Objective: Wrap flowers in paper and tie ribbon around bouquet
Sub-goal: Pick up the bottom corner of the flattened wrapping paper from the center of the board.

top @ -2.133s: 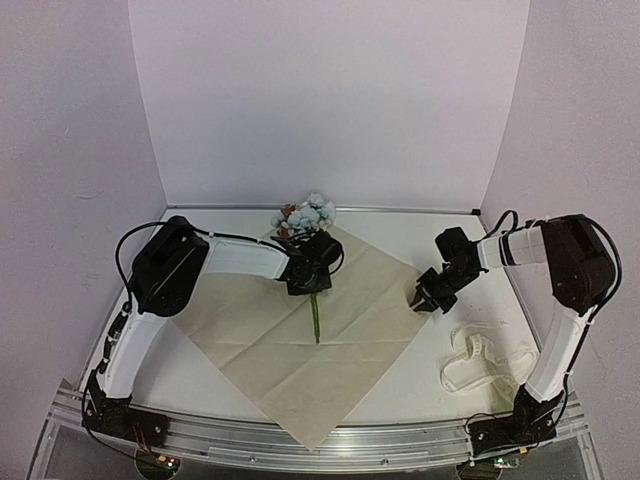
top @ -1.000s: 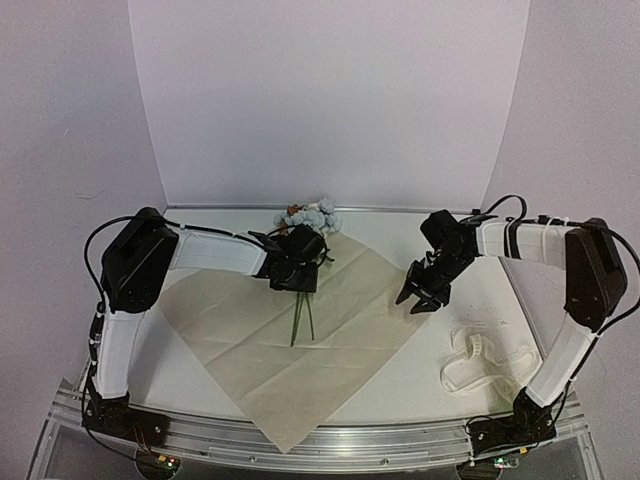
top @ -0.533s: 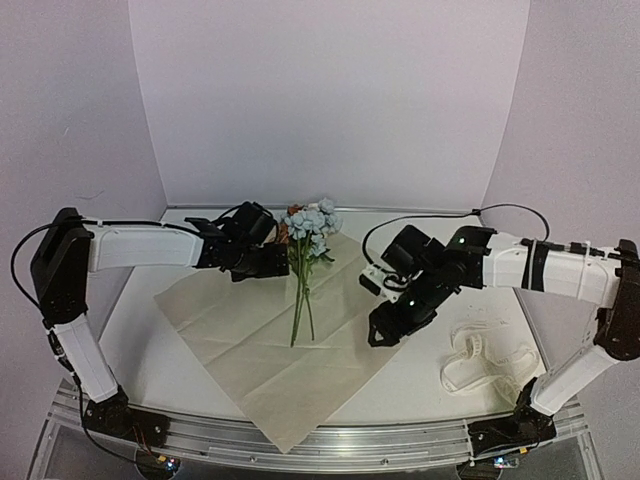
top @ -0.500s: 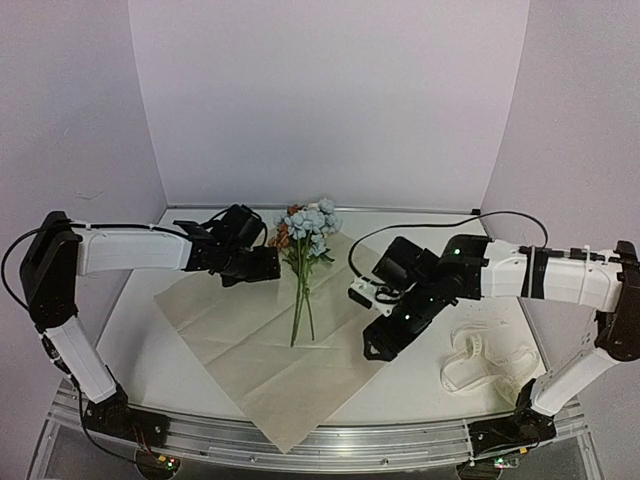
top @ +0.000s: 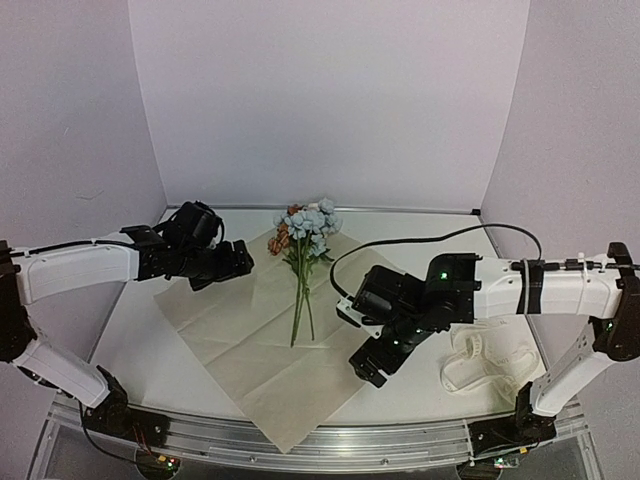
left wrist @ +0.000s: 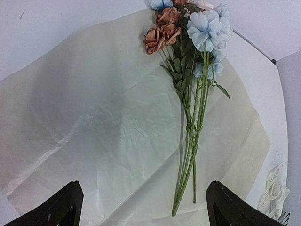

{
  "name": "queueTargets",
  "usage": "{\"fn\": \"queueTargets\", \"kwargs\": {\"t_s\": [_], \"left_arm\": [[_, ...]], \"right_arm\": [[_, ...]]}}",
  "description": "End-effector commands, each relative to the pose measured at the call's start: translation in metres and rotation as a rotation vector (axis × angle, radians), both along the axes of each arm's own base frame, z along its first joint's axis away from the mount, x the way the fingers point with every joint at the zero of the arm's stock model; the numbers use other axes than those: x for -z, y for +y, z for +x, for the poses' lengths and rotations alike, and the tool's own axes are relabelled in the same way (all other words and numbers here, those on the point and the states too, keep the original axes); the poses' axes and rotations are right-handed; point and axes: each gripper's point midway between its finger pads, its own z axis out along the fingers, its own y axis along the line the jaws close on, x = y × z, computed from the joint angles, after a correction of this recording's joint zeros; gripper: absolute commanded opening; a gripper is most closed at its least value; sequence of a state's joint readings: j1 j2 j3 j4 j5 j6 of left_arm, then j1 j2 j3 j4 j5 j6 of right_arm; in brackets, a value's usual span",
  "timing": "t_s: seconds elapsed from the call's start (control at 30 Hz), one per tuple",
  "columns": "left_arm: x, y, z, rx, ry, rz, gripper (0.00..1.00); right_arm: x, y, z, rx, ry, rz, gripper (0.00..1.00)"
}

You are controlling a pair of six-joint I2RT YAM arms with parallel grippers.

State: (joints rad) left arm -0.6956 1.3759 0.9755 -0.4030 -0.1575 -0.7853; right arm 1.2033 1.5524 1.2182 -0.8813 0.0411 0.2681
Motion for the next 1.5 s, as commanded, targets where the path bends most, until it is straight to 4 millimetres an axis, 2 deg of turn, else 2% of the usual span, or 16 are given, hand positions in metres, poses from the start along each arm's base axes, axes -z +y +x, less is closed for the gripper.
{"fn": "queueTargets", "kwargs": {"t_s": [0.0, 0.1, 0.17, 0.37, 0.5, 0.6, 0.73, 0.9, 1.07, 1.2, 1.3, 1.47], "left_arm": [[-0.011, 0.013, -0.009, -0.015, -0.026, 0.003, 0.95], [-0.013, 0.018, -0.015, -0.024, -0.028, -0.005, 0.97], [-0.015, 0.024, -0.02, -0.037, -0.035, -0.011, 0.98], [-0.028, 0.043, -0.037, -0.072, -0.057, -0.04, 1.0], [-0.038, 0.057, -0.047, -0.104, -0.078, -0.048, 1.0], [-0.047, 0.067, -0.053, -0.124, -0.1, -0.059, 1.0], [-0.059, 0.079, -0.059, -0.149, -0.117, -0.044, 1.0], [-0.073, 0.09, -0.065, -0.159, -0.146, -0.035, 1.0], [-0.082, 0.093, -0.067, -0.156, -0.162, -0.023, 1.0], [-0.085, 0.092, -0.065, -0.149, -0.166, -0.014, 1.0], [-0.083, 0.091, -0.064, -0.146, -0.162, -0.009, 1.0], [-0.078, 0.087, -0.061, -0.142, -0.151, -0.01, 1.0]], "right_arm": [[-0.002, 0.006, 0.002, 0.056, -0.007, 0.041, 0.98], [0.007, 0.026, -0.005, -0.081, -0.098, 0.077, 0.98], [0.01, 0.035, -0.019, -0.162, -0.105, 0.057, 0.98], [0.005, 0.075, -0.04, -0.426, -0.288, -0.075, 0.98], [0.016, 0.101, -0.066, -0.53, -0.257, -0.093, 0.98], [0.023, 0.118, -0.082, -0.547, -0.215, -0.072, 0.98], [0.037, 0.138, -0.099, -0.522, -0.142, -0.045, 0.91], [0.059, 0.159, -0.104, -0.526, -0.134, -0.048, 0.9], [0.078, 0.168, -0.103, -0.516, -0.138, -0.066, 0.9], [0.088, 0.165, -0.102, -0.496, -0.131, -0.082, 0.86], [0.093, 0.161, -0.101, -0.474, -0.108, -0.085, 0.79], [0.103, 0.153, -0.102, -0.433, -0.041, -0.075, 0.6]]}}
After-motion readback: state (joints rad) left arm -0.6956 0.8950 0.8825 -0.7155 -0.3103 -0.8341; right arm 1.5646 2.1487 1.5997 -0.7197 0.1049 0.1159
